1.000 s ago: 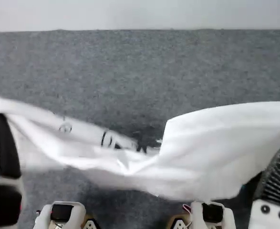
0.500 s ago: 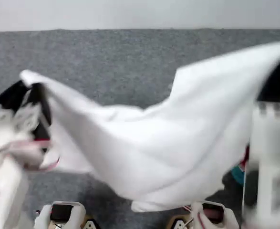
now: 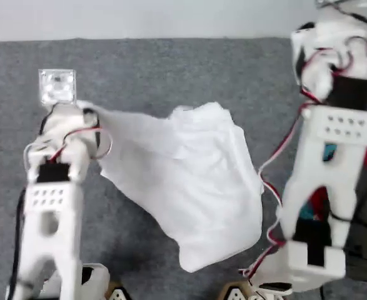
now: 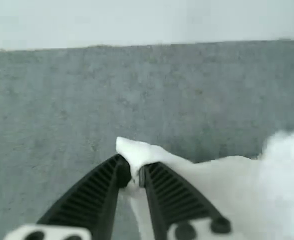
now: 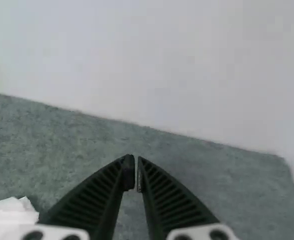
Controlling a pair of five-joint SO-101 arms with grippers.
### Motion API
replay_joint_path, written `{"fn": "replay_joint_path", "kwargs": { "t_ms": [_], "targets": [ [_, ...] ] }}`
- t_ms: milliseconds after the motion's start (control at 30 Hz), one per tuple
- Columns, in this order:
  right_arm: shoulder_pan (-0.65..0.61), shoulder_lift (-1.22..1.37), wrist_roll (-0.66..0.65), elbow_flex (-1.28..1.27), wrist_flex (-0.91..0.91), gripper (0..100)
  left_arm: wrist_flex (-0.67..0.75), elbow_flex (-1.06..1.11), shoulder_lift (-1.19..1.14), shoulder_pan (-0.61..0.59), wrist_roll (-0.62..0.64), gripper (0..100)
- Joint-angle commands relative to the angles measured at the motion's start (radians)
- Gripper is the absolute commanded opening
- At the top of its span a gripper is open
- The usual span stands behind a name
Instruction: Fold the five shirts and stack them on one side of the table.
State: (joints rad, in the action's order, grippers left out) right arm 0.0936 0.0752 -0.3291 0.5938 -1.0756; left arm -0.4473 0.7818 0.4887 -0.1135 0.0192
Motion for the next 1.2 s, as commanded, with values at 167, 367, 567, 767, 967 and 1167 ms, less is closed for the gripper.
{"fn": "replay_joint_path", "kwargs": {
  "t_ms": [167,367,567,767,967,1167],
  "targets": [
    [-0.054,0.067,0.009,-0.002,-0.119,1.3,0.086,-0.377,-0.557,0.120,0.115,1],
    [-0.170,0.295,0.061,0.005,-0.202,21.4,-0.137,-0.552,-0.677,0.100,0.118,1],
    [-0.254,0.607,0.081,0.117,-0.214,25.0,-0.262,-0.604,-0.664,0.046,0.115,1],
    [-0.302,0.835,0.080,0.367,-0.294,24.9,-0.278,-0.608,-0.664,0.021,0.115,1],
    [-0.325,1.027,0.002,0.586,-0.351,17.7,-0.276,-0.608,-0.666,0.028,0.115,1],
    [-0.292,1.181,-0.077,0.786,-0.343,2.0,-0.276,-0.605,-0.664,0.028,0.115,1]
  ]
}}
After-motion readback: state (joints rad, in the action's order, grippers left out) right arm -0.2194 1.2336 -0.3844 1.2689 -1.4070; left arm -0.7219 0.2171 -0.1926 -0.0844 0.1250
